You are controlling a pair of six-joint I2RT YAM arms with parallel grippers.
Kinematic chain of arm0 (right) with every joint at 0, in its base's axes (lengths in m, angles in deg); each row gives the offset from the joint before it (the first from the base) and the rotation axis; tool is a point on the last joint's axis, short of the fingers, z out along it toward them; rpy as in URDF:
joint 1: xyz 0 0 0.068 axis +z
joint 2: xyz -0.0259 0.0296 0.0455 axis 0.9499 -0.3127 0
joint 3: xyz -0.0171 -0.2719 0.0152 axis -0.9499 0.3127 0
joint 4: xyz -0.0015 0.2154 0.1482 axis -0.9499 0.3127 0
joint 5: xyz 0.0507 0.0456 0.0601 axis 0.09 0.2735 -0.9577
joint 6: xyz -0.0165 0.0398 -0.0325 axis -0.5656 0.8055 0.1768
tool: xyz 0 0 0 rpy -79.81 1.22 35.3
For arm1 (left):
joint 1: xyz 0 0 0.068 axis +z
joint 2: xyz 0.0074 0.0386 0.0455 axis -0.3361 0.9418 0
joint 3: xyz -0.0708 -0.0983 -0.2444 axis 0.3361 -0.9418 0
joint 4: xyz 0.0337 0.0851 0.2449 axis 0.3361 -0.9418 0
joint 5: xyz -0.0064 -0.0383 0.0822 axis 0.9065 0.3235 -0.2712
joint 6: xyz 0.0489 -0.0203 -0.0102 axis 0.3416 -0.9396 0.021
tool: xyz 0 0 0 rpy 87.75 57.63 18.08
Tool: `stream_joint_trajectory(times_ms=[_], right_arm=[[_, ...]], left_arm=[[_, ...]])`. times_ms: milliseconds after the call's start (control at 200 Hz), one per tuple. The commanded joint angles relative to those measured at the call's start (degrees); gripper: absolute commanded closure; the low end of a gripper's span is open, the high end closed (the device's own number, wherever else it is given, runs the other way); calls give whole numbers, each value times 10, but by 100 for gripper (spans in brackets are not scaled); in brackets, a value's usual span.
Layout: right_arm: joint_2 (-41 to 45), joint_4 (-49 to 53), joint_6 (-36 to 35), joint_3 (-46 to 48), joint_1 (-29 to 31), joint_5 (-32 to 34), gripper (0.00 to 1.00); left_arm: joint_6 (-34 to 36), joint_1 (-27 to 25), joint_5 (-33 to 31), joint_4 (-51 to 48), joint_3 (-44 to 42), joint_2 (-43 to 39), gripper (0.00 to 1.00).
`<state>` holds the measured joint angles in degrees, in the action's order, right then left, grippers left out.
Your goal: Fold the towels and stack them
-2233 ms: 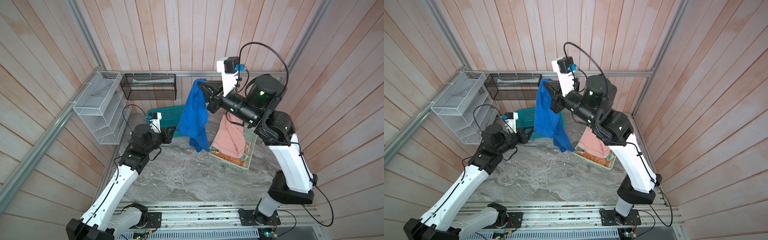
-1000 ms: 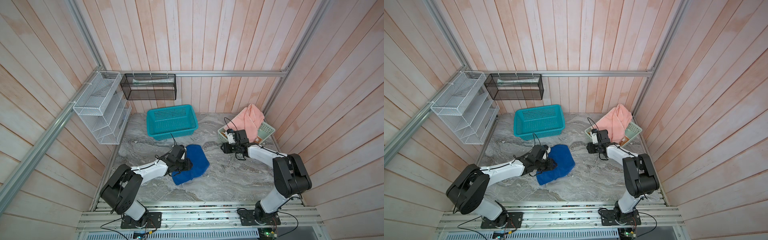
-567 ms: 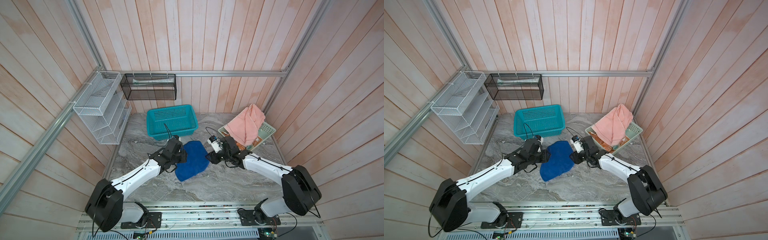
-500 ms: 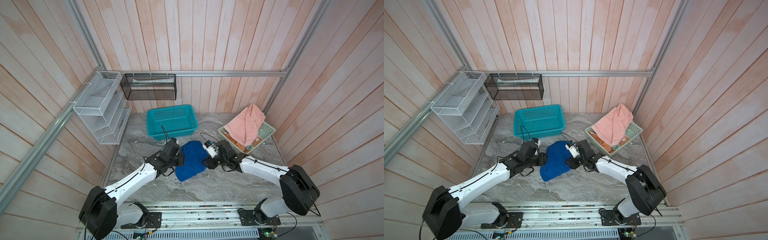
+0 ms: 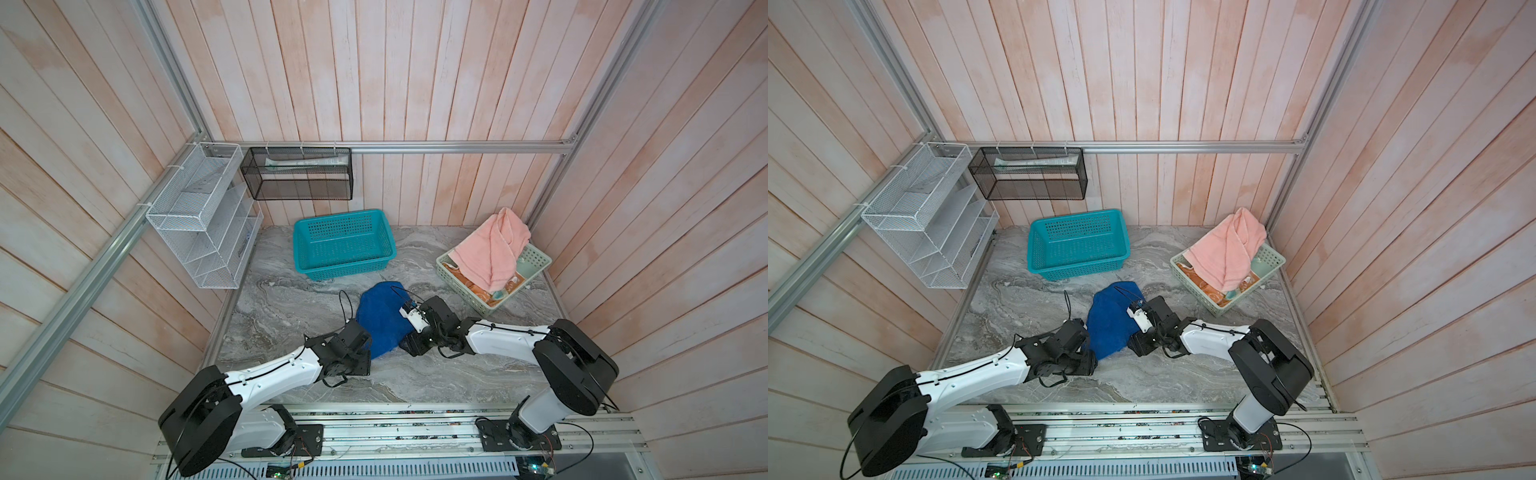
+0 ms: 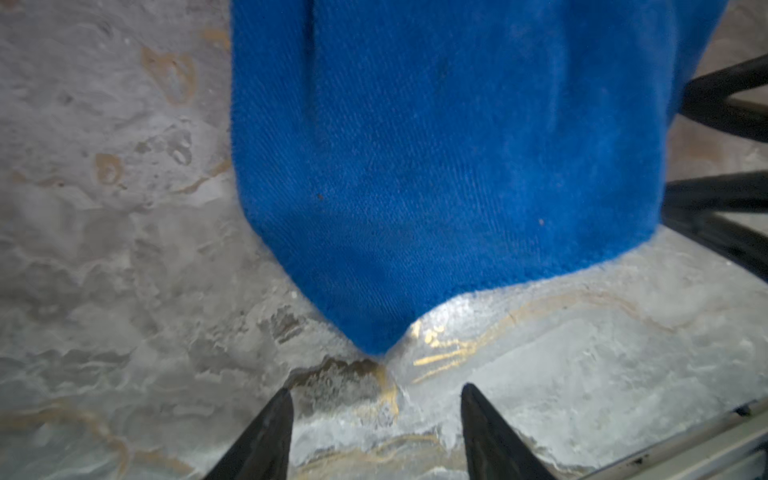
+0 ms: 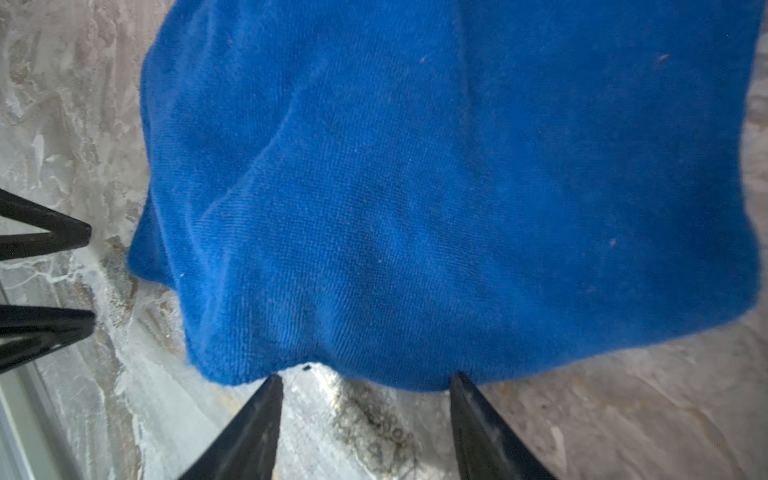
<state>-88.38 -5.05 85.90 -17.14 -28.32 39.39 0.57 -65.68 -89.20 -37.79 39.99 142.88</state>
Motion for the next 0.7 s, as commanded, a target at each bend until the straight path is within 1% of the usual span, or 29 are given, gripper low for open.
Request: stream_joint_trajectory(times_ms=[0, 45, 115, 190, 265, 315, 420, 515, 575, 625, 695], right_arm=[[1, 4, 10, -16, -3, 40, 35], [5, 5, 20, -15, -7, 41, 35], [17, 5, 34, -14, -16, 46, 35], [39, -2, 38, -7, -23, 49, 35], [65, -31, 21, 16, -24, 42, 34], [84, -55, 15, 35, -24, 41, 33], [116, -76, 19, 55, -25, 44, 32], [151, -91, 23, 68, -25, 30, 31], [172, -119, 24, 90, -25, 41, 30], [190, -140, 40, 111, -25, 76, 29], [207, -150, 45, 124, -35, 87, 28]], left_arm=[[-19, -1, -33, 38, 11, 40, 35], [-19, -3, -40, 26, 21, 62, 37], [-18, -10, -46, 5, 39, 91, 47], [-13, -20, -47, -7, 54, 106, 63], [-13, -30, -48, -7, 66, 107, 88], [-16, -33, -45, -4, 73, 101, 100], [-20, -35, -46, -23, 114, 70, 100], [23, -32, -49, -40, 198, 45, 100], [51, -27, -57, -62, 267, 51, 100], [68, -26, -60, -66, 313, 61, 100], [82, -16, -45, -56, 366, 80, 100]])
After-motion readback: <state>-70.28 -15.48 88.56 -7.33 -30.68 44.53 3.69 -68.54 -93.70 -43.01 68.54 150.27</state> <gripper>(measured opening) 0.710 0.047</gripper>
